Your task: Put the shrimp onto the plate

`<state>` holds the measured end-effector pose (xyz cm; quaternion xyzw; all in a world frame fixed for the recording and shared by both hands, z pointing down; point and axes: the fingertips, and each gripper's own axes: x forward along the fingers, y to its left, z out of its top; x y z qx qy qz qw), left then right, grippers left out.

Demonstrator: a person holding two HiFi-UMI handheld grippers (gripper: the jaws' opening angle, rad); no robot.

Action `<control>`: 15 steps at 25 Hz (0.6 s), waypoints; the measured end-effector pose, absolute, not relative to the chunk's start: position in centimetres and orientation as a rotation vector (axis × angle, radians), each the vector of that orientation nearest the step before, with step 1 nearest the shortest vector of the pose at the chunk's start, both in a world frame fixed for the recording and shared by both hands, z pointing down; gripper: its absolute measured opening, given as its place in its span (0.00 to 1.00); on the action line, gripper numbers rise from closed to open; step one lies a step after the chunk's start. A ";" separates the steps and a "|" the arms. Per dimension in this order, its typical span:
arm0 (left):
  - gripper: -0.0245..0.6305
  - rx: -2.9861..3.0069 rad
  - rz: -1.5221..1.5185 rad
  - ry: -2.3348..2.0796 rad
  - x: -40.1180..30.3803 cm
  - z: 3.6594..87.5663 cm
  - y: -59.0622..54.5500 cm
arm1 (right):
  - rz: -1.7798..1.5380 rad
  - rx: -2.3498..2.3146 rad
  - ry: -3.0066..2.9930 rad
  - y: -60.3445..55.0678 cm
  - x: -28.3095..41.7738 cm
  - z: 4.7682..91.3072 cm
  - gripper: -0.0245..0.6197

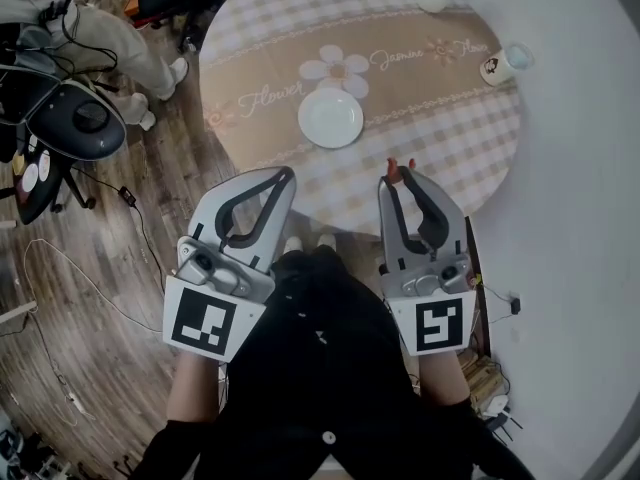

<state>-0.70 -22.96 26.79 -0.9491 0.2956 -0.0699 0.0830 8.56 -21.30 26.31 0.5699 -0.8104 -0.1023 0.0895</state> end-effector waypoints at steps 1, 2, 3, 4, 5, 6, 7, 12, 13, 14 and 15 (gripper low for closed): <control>0.04 -2.831 -0.207 0.888 -0.6 26.7 -23.0 | -0.299 1.688 -2.415 -21.4 8.6 26.4 0.11; 0.04 -2.829 -0.205 0.894 -0.5 26.6 -23.1 | -0.295 1.682 -2.421 -21.5 8.6 26.4 0.11; 0.04 -2.826 -0.202 0.901 -0.5 26.5 -23.1 | -0.293 1.675 -2.428 -21.6 8.6 26.3 0.11; 0.04 -2.824 -0.199 0.910 -0.4 26.4 -23.2 | -0.294 1.667 -2.435 -21.7 8.5 26.3 0.11; 0.04 -2.822 -0.197 0.922 -0.3 26.3 -23.3 | -0.294 1.658 -2.442 -21.9 8.5 26.3 0.11; 0.04 -2.820 -0.195 0.933 -0.3 26.3 -23.3 | -0.293 1.646 -2.448 -22.0 8.6 26.4 0.11; 0.04 -2.818 -0.196 0.942 -0.2 26.3 -23.3 | -0.292 1.634 -2.453 -22.0 8.6 26.5 0.11; 0.04 -2.797 -0.215 0.983 -0.4 26.4 -23.5 | -0.289 1.590 -2.482 -22.8 8.6 26.9 0.11; 0.04 -2.794 -0.216 0.996 -0.5 26.5 -23.6 | -0.287 1.580 -2.486 -23.1 8.6 27.0 0.11; 0.04 -2.791 -0.217 1.007 -0.6 26.5 -23.7 | -0.286 1.571 -2.488 -23.3 8.6 27.2 0.11; 0.04 -2.789 -0.217 1.017 -0.7 26.6 -23.7 | -0.283 1.563 -2.490 -23.5 8.7 27.4 0.11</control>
